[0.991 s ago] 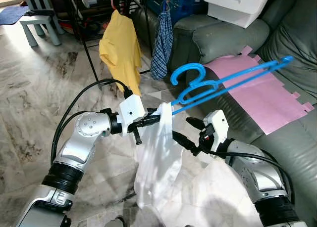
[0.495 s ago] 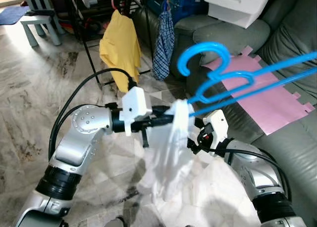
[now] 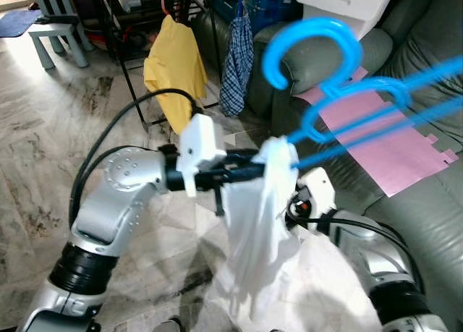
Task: Hang hanger
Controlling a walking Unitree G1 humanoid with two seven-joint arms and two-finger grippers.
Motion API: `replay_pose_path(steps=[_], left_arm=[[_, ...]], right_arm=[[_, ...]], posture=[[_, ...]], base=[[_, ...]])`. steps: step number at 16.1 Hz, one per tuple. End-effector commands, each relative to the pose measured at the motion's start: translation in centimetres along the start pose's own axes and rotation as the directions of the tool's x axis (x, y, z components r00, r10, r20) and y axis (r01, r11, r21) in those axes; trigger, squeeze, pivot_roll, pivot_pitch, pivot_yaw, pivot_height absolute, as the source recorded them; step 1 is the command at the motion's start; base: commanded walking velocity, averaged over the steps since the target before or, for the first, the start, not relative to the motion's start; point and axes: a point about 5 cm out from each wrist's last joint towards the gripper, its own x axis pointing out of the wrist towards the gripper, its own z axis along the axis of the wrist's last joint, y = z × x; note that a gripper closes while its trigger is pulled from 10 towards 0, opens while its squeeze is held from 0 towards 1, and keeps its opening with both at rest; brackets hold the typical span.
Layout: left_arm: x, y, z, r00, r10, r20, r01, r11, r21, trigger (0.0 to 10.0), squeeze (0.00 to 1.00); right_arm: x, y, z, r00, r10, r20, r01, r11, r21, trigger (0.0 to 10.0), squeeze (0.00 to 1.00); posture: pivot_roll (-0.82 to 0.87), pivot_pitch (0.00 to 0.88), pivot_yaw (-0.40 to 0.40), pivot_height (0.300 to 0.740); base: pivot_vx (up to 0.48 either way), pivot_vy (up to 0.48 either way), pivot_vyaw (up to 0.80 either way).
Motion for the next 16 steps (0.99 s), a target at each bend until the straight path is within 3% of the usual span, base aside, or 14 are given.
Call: replay_pose_path(steps=[1,2,4,5,7,8,11,12,16], left_arm=[[-0.8,1.1,0.3,0.998,0.064,-0.005,-0.064,0.997,0.053,0.0,0.0],[-1.1,1.4,-0.2,0.996,0.092,-0.021,-0.091,0.994,0.052,0.0,0.0],[-2.4,2.4,-1.8,0.982,0.174,-0.074,-0.171,0.984,0.042,0.0,0.0],[-3.9,3.2,-3.3,0.958,0.263,-0.115,-0.264,0.965,0.006,0.0,0.0],[-4.6,3.4,-4.0,0.947,0.287,-0.143,-0.289,0.957,0.003,0.0,0.0],[-6.0,3.7,-5.3,0.922,0.348,-0.172,-0.356,0.935,-0.016,0.0,0.0],[-8.1,3.9,-6.6,0.888,0.405,-0.218,-0.416,0.909,-0.01,0.0,0.0],[-8.4,3.8,-6.8,0.883,0.412,-0.226,-0.425,0.905,-0.01,0.0,0.0],[-9.0,2.9,-8.2,0.874,0.415,-0.254,-0.436,0.899,-0.031,0.0,0.0]], right_arm=[[-0.9,-0.5,-0.4,1.0,-0.007,-0.014,0.007,1.0,0.024,5.5,0.0],[-1.2,-0.7,-0.5,1.0,-0.012,-0.019,0.013,1.0,0.026,0.0,0.0],[-2.3,-1.5,-0.7,0.999,-0.037,-0.029,0.037,0.999,0.021,0.0,0.0],[-3.4,-2.7,-0.6,0.996,-0.084,-0.029,0.085,0.996,0.019,0.0,0.0],[-4.0,-3.3,-0.4,0.994,-0.107,-0.025,0.108,0.994,0.015,0.0,0.0],[-5.1,-4.5,0.0,0.987,-0.157,-0.024,0.157,0.987,0.007,0.3,0.0],[-6.1,-5.9,1.0,0.97,-0.244,0.017,0.244,0.97,0.011,0.5,0.0],[-6.2,-6.2,1.4,0.964,-0.262,0.039,0.262,0.965,0.015,0.1,0.0],[-6.0,-8.1,5.1,0.895,-0.405,0.186,0.404,0.914,0.044,0.0,0.0]], posture=[[-0.05,0.125,-0.021,0.74],[-0.05,0.125,-0.021,0.74],[-0.06,0.125,-0.017,0.74],[-0.07,0.125,-0.018,0.74],[-0.07,0.125,-0.018,0.74],[-0.09,0.122,-0.016,0.74],[-0.09,0.122,-0.016,0.74],[-0.09,0.121,-0.016,0.74],[-0.09,0.116,-0.022,0.74]], base=[[0.0,0.0,0.0],[0.0,0.0,0.0],[0.0,0.0,0.0],[0.0,0.0,0.0],[0.0,0.0,0.0],[0.0,0.0,0.0],[0.0,0.0,0.0],[0.0,0.0,0.0],[0.0,0.0,0.0]])
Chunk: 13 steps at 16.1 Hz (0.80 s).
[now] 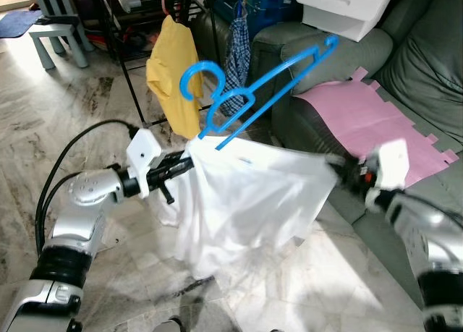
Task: Hang hanger
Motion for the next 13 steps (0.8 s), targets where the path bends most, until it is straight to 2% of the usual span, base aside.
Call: replay_pose_path(steps=[1,4,7,8,10,13], left_arm=[[-0.6,0.2,0.2,1.0,0.017,0.019,-0.017,1.0,0.008,0.0,0.0],[-1.1,-0.3,-0.8,1.0,0.027,-0.003,-0.028,1.0,-0.015,0.0,0.0],[-1.1,-1.0,-0.1,0.996,-0.008,0.084,0.016,0.996,-0.093,0.0,0.0],[-1.3,-2.3,-0.5,0.991,-0.11,0.072,0.119,0.983,-0.136,0.0,0.0],[-1.7,-3.2,-1.2,0.983,-0.178,0.046,0.183,0.968,-0.171,0.0,0.0],[-1.9,-3.9,-1.3,0.975,-0.218,0.05,0.224,0.951,-0.212,0.0,0.0]], right_arm=[[-0.2,-1.3,0.8,0.996,-0.087,0.033,0.087,0.996,0.015,0.0,0.0],[0.7,-2.3,3.1,0.977,-0.185,0.101,0.181,0.982,0.049,0.0,0.0],[1.5,-2.5,4.4,0.965,-0.224,0.133,0.216,0.973,0.076,0.0,0.0],[2.3,-2.4,5.4,0.958,-0.237,0.161,0.227,0.971,0.073,0.0,0.0],[2.7,-2.5,6.0,0.954,-0.243,0.174,0.234,0.97,0.072,0.0,0.0],[2.8,-2.9,6.2,0.951,-0.259,0.171,0.25,0.965,0.074,0.0,0.0]], posture=[[-0.08,0.115,-0.026,0.74],[-0.08,0.119,-0.031,0.74],[-0.07,0.12,-0.033,0.74],[-0.07,0.12,-0.035,0.74],[-0.07,0.121,-0.036,0.74],[-0.07,0.124,-0.039,0.74]], base=[[0.0,0.0,0.0],[0.0,0.0,0.0],[0.0,0.0,0.0],[0.0,0.0,0.0],[0.0,0.0,0.0],[0.0,0.0,0.0]])
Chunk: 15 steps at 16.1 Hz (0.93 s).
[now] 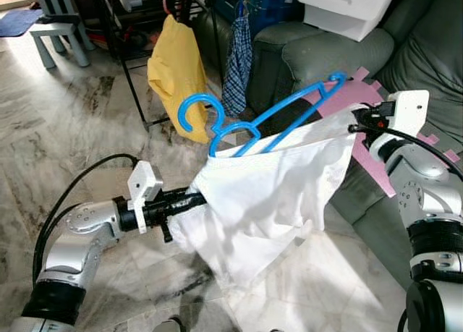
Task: Hang hanger
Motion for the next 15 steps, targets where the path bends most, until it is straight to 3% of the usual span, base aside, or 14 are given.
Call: replay_pose_path(steps=[1,5,9,11,13,15], left_arm=[[-0.3,-0.6,0.2,0.998,-0.055,-0.02,0.055,0.998,-0.001,0.0,0.0],[-0.4,-1.6,-2.0,0.984,-0.145,-0.108,0.139,0.988,-0.066,0.0,0.0],[-0.7,-1.5,-4.0,0.97,-0.12,-0.211,0.109,0.992,-0.067,0.0,0.0],[-0.7,-1.1,-4.9,0.961,-0.068,-0.267,0.059,0.997,-0.04,0.0,0.0],[-0.6,-0.4,-5.1,0.965,-0.003,-0.261,-0.004,1.0,-0.028,0.0,0.0],[-1.0,0.8,-6.3,0.925,0.116,-0.362,-0.113,0.993,0.031,0.0,0.0]], right_arm=[[0.1,-1.2,1.3,0.997,-0.063,0.044,0.063,0.998,-0.001,0.0,0.0],[0.4,-1.4,1.8,0.996,-0.067,0.059,0.067,0.998,-0.005,0.0,0.0],[0.5,-1.1,2.2,0.995,-0.053,0.079,0.054,0.998,-0.012,0.0,0.0],[0.6,-0.8,2.6,0.995,-0.037,0.095,0.039,0.999,-0.021,0.0,0.0],[0.7,-0.6,3.0,0.994,-0.021,0.108,0.024,0.999,-0.033,0.0,0.0],[0.5,-0.2,3.2,0.993,-0.001,0.119,0.006,0.999,-0.046,0.0,0.0]], posture=[[-0.07,0.125,-0.039,0.74],[-0.08,0.127,-0.038,0.74],[-0.08,0.132,-0.034,0.74],[-0.08,0.134,-0.033,0.74],[-0.08,0.135,-0.032,0.74],[-0.08,0.14,-0.03,0.74]], base=[[0.0,0.0,0.0],[0.0,0.0,0.0],[0.0,0.0,0.0],[0.0,0.0,0.0],[0.0,0.0,0.0],[0.0,0.0,0.0]])
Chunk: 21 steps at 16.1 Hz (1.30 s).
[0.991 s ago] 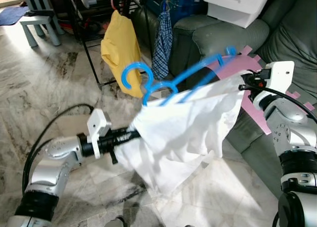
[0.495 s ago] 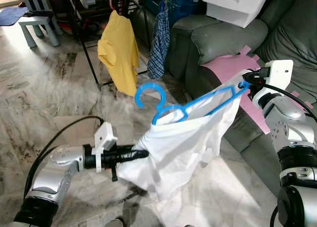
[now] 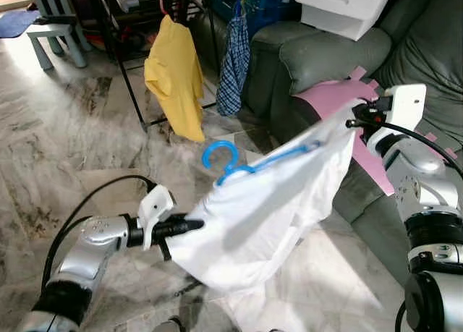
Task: Hang hanger
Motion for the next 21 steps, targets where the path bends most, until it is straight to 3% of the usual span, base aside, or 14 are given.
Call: replay_pose_path(steps=[1,4,6,7,11,15,16,18,21], left_arm=[[-0.6,0.1,-1.8,0.993,0.04,-0.11,-0.04,0.999,0.01,0.0,0.0],[0.4,0.9,-2.4,0.971,0.191,-0.147,-0.191,0.981,0.012,0.0,0.0],[1.7,1.3,-1.7,0.943,0.314,-0.106,-0.319,0.948,-0.026,0.0,0.0],[2.4,1.5,-1.1,0.917,0.392,-0.073,-0.398,0.913,-0.095,0.0,0.0],[4.3,0.9,0.5,0.879,0.477,-0.019,-0.473,0.864,-0.172,0.0,0.0],[6.0,0.3,2.6,0.867,0.497,0.046,-0.475,0.849,-0.232,0.0,0.0],[6.2,0.4,3.3,0.855,0.514,0.061,-0.486,0.838,-0.249,0.0,0.0],[6.4,0.7,4.9,0.836,0.54,0.095,-0.49,0.813,-0.314,0.0,0.0],[6.2,1.2,5.9,0.826,0.553,0.113,-0.49,0.801,-0.343,0.0,0.0]], right_arm=[[-0.1,-0.3,2.1,0.997,-0.003,0.077,0.006,0.999,-0.04,0.0,0.0],[-0.4,2.3,1.1,0.993,0.101,0.054,-0.096,0.991,-0.097,0.0,0.0],[-0.7,4.0,-0.3,0.99,0.142,0.023,-0.139,0.986,-0.093,0.0,0.0],[-0.8,4.9,-1.0,0.986,0.167,0.004,-0.166,0.982,-0.091,0.0,0.0],[-1.4,7.8,-2.7,0.969,0.245,-0.042,-0.248,0.964,-0.098,0.0,0.0],[-2.6,10.6,-5.1,0.936,0.331,-0.119,-0.341,0.938,-0.07,0.0,0.0],[-3.0,11.3,-5.8,0.92,0.363,-0.148,-0.375,0.925,-0.059,0.0,0.0],[-4.9,13.2,-7.9,0.834,0.492,-0.251,-0.514,0.857,-0.028,0.0,0.0],[-6.9,14.4,-10.1,0.734,0.577,-0.358,-0.623,0.782,-0.017,0.0,0.0]], posture=[[-0.08,0.142,-0.029,0.74],[-0.09,0.145,-0.028,0.74],[-0.08,0.146,-0.028,0.74],[-0.08,0.146,-0.031,0.74],[-0.07,0.144,-0.032,0.74],[-0.07,0.14,-0.027,0.74],[-0.07,0.139,-0.025,0.74],[-0.07,0.137,-0.023,0.74],[-0.07,0.137,-0.024,0.74]], base=[[0.0,0.0,0.0],[0.0,0.0,0.0],[0.0,0.0,0.0],[0.0,0.0,0.0],[0.0,0.0,0.0],[0.0,0.0,0.0],[0.0,0.0,0.0],[0.0,0.0,0.0],[0.0,0.0,0.0]])
